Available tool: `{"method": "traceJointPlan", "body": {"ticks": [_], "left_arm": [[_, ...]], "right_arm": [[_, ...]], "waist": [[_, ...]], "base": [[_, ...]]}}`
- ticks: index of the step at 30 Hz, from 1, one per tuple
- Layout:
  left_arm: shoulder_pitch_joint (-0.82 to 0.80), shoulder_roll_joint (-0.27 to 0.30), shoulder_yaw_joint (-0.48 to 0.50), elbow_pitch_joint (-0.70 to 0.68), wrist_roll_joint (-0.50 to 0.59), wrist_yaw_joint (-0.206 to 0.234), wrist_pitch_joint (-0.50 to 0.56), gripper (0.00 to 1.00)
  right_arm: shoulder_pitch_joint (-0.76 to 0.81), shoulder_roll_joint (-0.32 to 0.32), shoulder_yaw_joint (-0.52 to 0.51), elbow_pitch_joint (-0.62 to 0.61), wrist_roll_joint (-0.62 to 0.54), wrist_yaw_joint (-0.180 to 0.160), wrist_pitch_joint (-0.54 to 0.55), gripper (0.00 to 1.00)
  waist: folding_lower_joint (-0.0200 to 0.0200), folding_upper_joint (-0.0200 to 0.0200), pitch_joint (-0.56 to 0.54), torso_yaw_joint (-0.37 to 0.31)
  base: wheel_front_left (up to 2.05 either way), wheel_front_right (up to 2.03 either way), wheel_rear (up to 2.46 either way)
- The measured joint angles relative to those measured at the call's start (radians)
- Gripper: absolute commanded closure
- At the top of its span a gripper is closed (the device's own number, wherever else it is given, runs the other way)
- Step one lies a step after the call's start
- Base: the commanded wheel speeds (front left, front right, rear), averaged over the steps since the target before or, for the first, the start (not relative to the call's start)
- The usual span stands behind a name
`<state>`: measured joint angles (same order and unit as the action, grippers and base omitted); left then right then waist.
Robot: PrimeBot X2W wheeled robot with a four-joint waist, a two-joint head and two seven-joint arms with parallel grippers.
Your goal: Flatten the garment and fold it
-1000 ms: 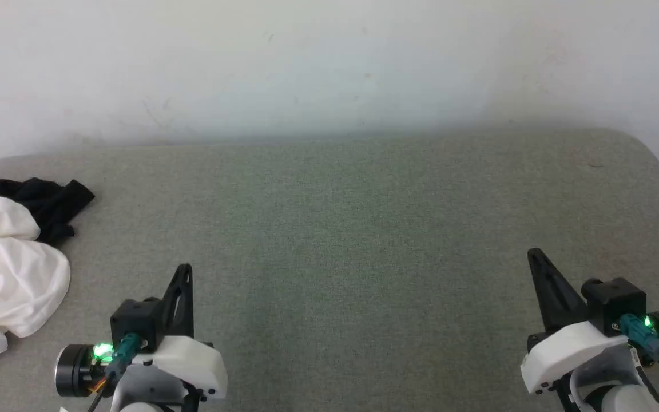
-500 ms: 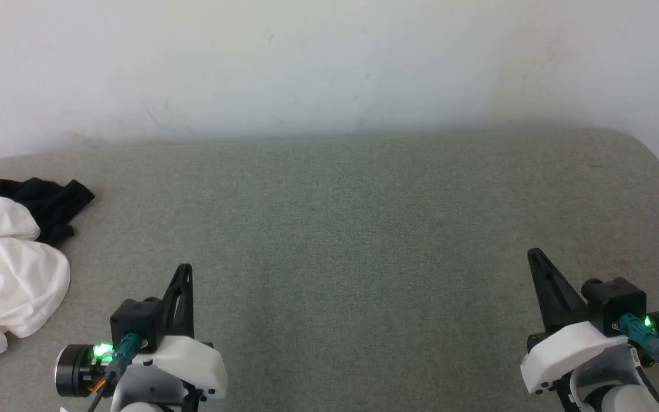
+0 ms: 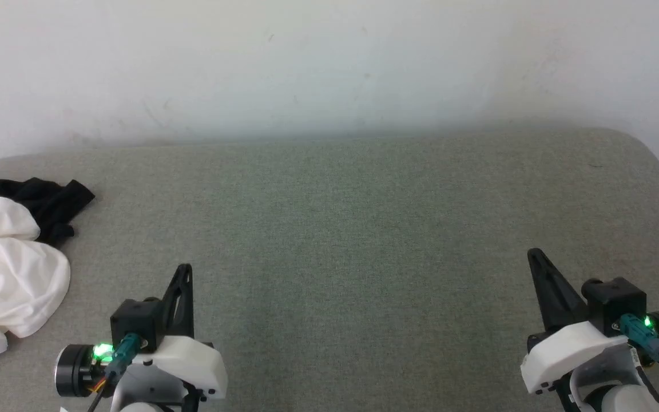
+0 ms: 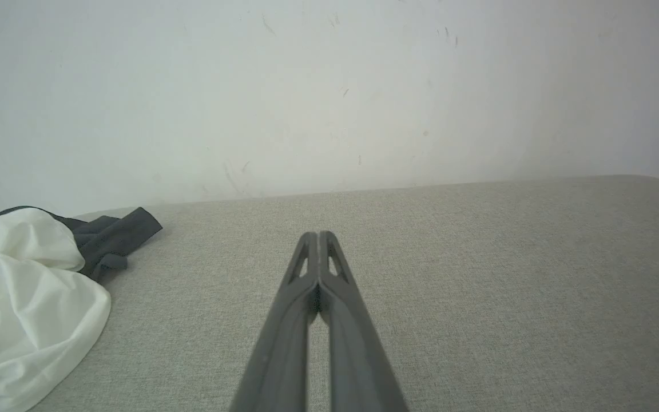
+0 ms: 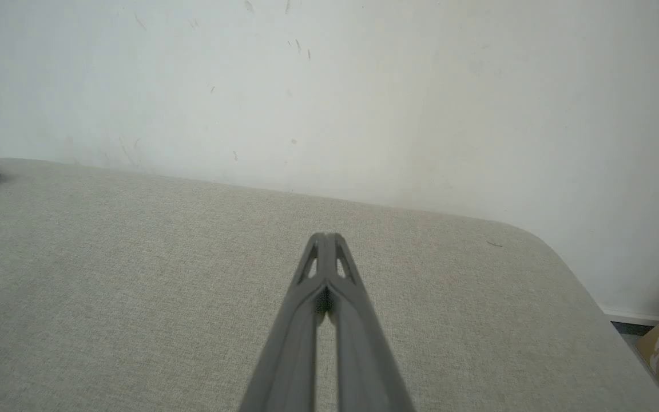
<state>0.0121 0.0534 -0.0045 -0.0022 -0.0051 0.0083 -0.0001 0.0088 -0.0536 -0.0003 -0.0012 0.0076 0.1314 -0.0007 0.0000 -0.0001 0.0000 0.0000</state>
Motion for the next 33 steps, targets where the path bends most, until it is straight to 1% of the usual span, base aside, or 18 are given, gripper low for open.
{"method": "traceJointPlan", "body": {"ticks": [5,6,17,33], "left_arm": [[0.0,0.0,0.0,0.0,0.0,0.0,0.0,1.0],[0.0,0.0,0.0,0.0,0.0,0.0,0.0,0.0],[0.002,0.0,-0.001,-0.004,0.0,0.0,-0.008,0.0],[0.022,0.0,0.01,-0.022,-0.002,0.001,-0.039,0.0]], "right_arm": [[0.0,0.0,0.0,0.0,0.0,0.0,0.0,1.0],[0.0,0.0,0.0,0.0,0.0,0.0,0.0,0.0],[0.0,-0.001,-0.012,0.002,0.003,0.0,-0.004,0.0],[0.01,-0.001,-0.051,0.017,0.026,0.0,-0.039,0.0]], "waist": [[0.0,0.0,0.0,0.0],[0.0,0.0,0.0,0.0],[0.0,0.0,0.0,0.0],[0.0,0.0,-0.001,0.007]], "base": [[0.0,0.0,0.0],[0.0,0.0,0.0],[0.0,0.0,0.0],[0.0,0.0,0.0]]}}
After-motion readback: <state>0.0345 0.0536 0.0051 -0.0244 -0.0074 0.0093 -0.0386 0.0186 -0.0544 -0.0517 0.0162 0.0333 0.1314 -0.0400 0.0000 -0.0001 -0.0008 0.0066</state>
